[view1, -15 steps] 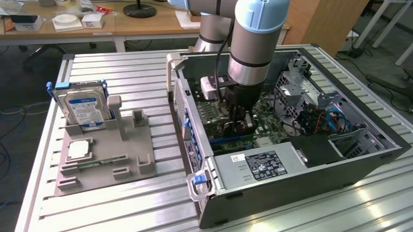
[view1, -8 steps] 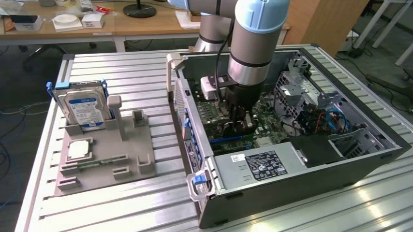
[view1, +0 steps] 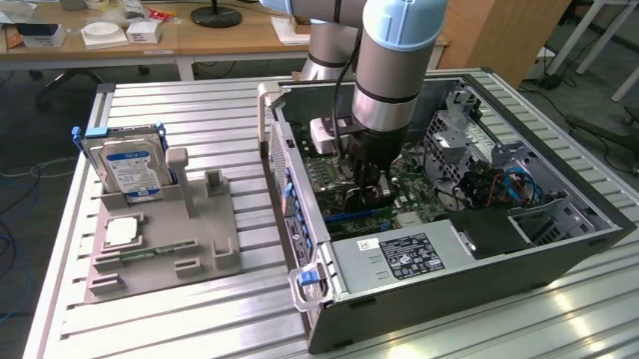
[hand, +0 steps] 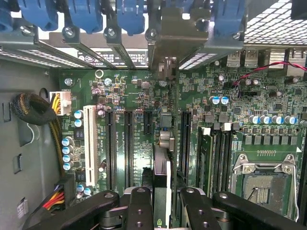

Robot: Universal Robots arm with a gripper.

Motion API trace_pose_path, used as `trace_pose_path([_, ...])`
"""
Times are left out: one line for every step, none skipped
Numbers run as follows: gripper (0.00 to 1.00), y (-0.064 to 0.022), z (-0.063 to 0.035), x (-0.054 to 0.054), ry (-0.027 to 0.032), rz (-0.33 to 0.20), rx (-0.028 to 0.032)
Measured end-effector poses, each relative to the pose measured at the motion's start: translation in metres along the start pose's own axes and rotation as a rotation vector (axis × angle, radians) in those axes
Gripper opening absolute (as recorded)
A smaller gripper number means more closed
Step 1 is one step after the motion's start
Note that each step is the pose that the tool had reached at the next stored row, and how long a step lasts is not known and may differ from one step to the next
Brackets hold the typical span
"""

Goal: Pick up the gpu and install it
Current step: 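Insert the gpu into the slot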

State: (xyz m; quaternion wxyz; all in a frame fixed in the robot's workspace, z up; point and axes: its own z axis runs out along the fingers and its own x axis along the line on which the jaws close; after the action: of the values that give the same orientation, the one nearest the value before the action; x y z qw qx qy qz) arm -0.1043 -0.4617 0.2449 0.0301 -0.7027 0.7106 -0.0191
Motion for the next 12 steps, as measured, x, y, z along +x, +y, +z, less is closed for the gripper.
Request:
trace_pose_path([0.27, 0.0000, 0.0000, 0.0000, 0.0000, 0.000, 0.0000])
trace_pose_path([0.27, 0.0000, 0.0001, 0.0000, 0.0000, 0.000, -0.0001])
trace_pose_path([0.27, 0.0000, 0.0007, -0.0003, -0.0003, 0.000, 0.0001])
trace_pose_path([0.27, 0.0002, 0.0019, -0.0007, -0.0009, 0.000, 0.0001])
trace_pose_path([0.27, 0.0003, 0.0027, -0.0009, -0.0016, 0.000, 0.0000])
trace_pose_path([0.27, 0.0003, 0.0035, -0.0010, -0.0024, 0.000, 0.0000])
trace_pose_path([0.27, 0.0004, 0.0041, -0.0011, -0.0031, 0.000, 0.0000])
trace_pose_path([0.27, 0.0005, 0.0041, -0.0011, -0.0028, 0.000, -0.0002])
trace_pose_path([0.27, 0.0006, 0.0041, -0.0011, -0.0028, 0.000, -0.0002])
trace_pose_path([0.27, 0.0006, 0.0042, -0.0011, -0.0029, 0.000, -0.0002])
trace_pose_path([0.27, 0.0005, 0.0043, -0.0011, -0.0030, 0.000, -0.0001])
trace_pose_path([0.27, 0.0005, 0.0043, -0.0011, -0.0031, 0.000, -0.0001])
